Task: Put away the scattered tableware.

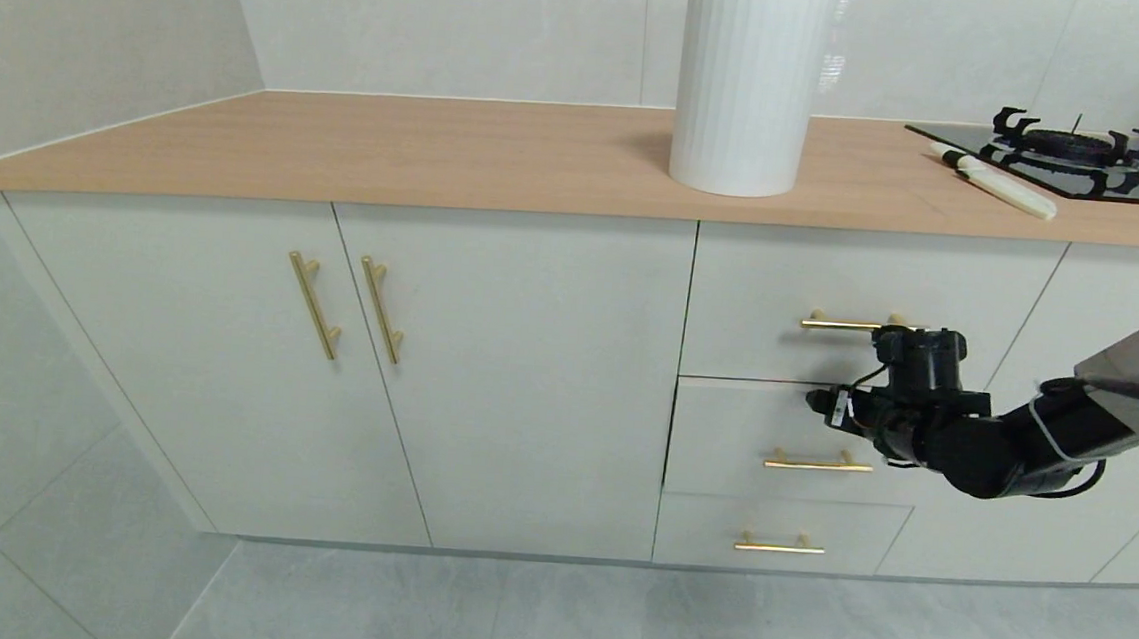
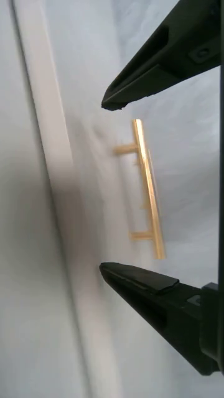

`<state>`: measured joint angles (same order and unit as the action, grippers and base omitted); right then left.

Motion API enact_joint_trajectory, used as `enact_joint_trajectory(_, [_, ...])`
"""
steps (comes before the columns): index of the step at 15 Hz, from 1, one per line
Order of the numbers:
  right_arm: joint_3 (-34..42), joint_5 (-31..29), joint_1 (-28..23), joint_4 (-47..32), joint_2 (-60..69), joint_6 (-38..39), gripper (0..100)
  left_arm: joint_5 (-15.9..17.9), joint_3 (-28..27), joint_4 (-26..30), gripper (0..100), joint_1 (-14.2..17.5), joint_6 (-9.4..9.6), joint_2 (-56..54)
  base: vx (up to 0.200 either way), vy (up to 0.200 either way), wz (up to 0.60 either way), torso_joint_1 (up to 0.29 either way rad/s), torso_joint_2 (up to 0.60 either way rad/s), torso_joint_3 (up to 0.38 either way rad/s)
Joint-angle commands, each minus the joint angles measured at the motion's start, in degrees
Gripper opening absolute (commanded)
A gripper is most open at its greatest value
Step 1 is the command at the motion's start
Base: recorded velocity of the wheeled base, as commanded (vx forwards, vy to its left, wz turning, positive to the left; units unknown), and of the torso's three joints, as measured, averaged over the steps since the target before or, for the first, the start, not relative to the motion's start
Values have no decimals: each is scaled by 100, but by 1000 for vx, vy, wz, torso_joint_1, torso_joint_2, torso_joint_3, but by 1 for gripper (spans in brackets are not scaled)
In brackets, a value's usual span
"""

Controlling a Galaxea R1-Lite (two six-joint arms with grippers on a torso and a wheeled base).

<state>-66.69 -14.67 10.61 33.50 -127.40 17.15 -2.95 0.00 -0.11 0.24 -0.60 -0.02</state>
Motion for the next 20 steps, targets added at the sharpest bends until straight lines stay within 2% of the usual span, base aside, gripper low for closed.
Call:
enact_joint_trajectory(1, [7, -159, 3, 350, -259, 60, 100, -4, 0, -7, 100, 2, -2, 2, 0, 0, 0, 0, 0, 0])
enact_joint_trajectory(3, [-1, -239, -6, 579, -347, 51, 100, -4, 0, 2, 100, 2, -2, 2, 0, 0, 0, 0, 0, 0])
enact_joint_trajectory(8, [333, -168, -15, 535, 84, 43, 100, -4, 0, -7, 100, 2, -2, 2, 0, 0, 0, 0, 0, 0])
enact_joint_trajectory(10, [921, 218, 20, 526, 998, 43, 100, -4, 0, 2, 100, 2, -2, 2, 0, 0, 0, 0, 0, 0])
enact_joint_trajectory(14, [1959, 254, 38, 526, 3064, -10, 100, -4, 0, 2, 100, 2, -2, 2, 0, 0, 0, 0, 0, 0])
enact_joint_trajectory(18, [3330, 192, 38, 508, 5736, -669, 100, -4, 0, -7, 100, 2, -2, 2, 0, 0, 0, 0, 0, 0])
enact_joint_trajectory(20, [3971, -151, 29, 473, 7054, -1355, 100, -4, 0, -7, 100, 2, -2, 2, 0, 0, 0, 0, 0, 0])
